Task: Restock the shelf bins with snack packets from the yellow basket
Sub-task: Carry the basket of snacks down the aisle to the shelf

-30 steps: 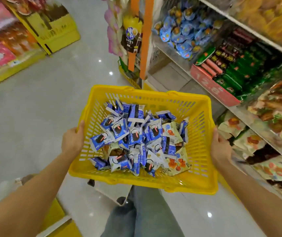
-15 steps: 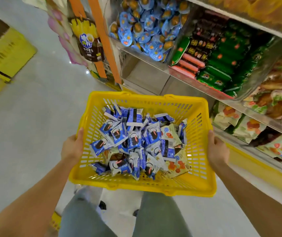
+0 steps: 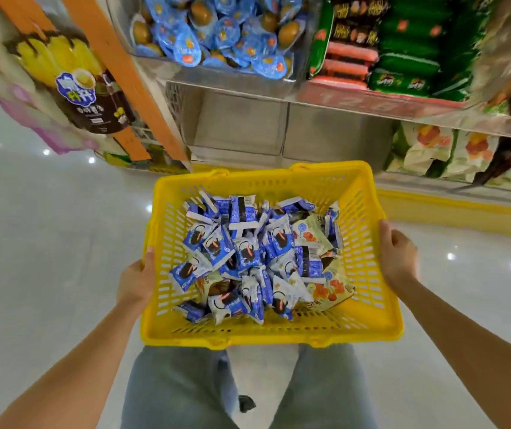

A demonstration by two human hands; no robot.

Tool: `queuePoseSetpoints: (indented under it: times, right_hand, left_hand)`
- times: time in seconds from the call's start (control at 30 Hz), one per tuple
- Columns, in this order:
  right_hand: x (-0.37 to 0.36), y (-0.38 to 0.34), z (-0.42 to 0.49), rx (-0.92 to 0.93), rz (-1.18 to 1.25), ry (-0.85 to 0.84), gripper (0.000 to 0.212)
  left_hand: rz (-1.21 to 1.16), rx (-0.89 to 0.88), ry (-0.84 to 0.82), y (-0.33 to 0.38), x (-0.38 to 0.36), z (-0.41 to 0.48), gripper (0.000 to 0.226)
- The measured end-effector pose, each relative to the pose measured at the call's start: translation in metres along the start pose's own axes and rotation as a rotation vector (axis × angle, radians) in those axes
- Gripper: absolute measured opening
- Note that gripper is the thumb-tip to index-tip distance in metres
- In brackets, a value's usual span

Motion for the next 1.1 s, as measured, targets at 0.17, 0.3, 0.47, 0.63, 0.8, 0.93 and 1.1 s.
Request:
queuePoseSetpoints:
  times: [0.17, 0.3, 0.47, 0.63, 0.8, 0.93, 1.1]
  right_hand:
    - [-0.054, 0.013, 0.004, -0.033, 0.020, 0.020, 0.063]
    - [-0.106, 0.030, 0.022, -0.025, -0.016, 0.023, 0.058]
    - [-0.163, 0.058, 0.055, -0.033, -0.034, -0.002, 0.059]
    - [-0.211, 0.091, 0.088, -0.037, -0.067, -0.002, 0.058]
    - [-0.260, 0.115, 0.117, -0.017, -0.096, -0.018, 0.055]
    - [-0.284, 0.135, 0.136, -0.007, -0.106, -0.017, 0.054]
    - [-0.298, 0.142, 0.157, 0.055, -0.118, -0.041, 0.051]
  left_hand:
    - [0.030, -0.022, -0.029, -0.025, -0.025, 0.049, 0.066]
    - [0.045, -0.009, -0.046, -0.050, -0.061, 0.090, 0.067]
    - [0.064, -0.024, -0.054, -0.071, -0.112, 0.130, 0.070]
    - [0.108, -0.020, -0.066, -0.089, -0.166, 0.169, 0.072]
    - [0.125, -0.029, -0.110, -0.104, -0.213, 0.203, 0.070]
    - [0.128, -0.110, -0.020, -0.113, -0.234, 0.215, 0.067]
    - [0.077, -0.119, 0.044, -0.124, -0.246, 0.211, 0.061]
Point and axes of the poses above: each hand's wrist, its own z-axis towards the middle knuckle, its own x-axis out of the back of the hand, y = z × x, the point moved 7 cm from there along z, towards the middle knuckle, and after that the axes turned 2 degrees about -z, right-handed, at the moved point
